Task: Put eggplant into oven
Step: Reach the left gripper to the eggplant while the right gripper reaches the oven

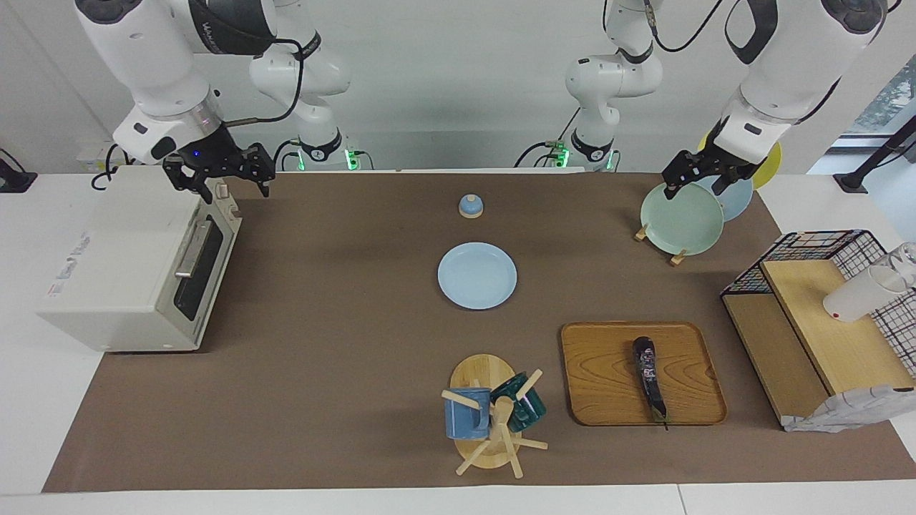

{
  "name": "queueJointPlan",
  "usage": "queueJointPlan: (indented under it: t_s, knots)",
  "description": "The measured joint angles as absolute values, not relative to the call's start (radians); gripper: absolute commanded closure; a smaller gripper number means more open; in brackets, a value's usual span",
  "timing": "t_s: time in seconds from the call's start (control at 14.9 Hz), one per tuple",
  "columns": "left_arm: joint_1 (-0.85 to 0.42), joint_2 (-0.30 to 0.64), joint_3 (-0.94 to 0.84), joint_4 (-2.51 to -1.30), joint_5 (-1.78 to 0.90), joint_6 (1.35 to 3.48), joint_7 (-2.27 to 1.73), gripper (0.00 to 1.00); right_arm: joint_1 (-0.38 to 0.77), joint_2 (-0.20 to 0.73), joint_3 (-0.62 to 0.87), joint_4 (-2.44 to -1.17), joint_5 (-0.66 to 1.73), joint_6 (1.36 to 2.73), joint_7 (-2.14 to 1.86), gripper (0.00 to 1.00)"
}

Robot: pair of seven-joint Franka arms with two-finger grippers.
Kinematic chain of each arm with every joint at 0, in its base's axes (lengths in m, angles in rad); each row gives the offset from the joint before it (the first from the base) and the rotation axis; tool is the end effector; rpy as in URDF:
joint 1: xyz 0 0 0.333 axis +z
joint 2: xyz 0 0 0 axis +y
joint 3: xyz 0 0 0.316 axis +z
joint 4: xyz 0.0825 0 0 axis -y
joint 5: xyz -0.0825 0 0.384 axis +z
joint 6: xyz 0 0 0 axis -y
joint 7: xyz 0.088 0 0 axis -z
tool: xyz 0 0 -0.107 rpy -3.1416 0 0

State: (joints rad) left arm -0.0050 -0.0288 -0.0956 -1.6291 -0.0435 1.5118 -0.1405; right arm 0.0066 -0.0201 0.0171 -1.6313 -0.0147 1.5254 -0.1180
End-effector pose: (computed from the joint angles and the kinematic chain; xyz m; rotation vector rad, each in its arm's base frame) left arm 0.5346 -0.0596 0.6080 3.1078 0.0613 -0.1445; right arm 0.5415 0.0113 0.6034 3.1198 0.2213 -0.1352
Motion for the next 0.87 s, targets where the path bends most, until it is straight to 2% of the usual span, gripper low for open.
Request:
queueJointPlan:
  t_s: [0.54,0.87]
  knots:
    - [-0.005,-0.029,-0.097,-1.629,-0.044,1.525,-0.14,0.0,0.007,-0.02,0.017,-1.631,-0.015,1.525,-0.118,0.0]
    - [-0.005,-0.028,-0.1,-1.651,-0.044,1.64,-0.143,0.0,0.007,-0.02,0.017,-1.631,-0.015,1.525,-0.118,0.0]
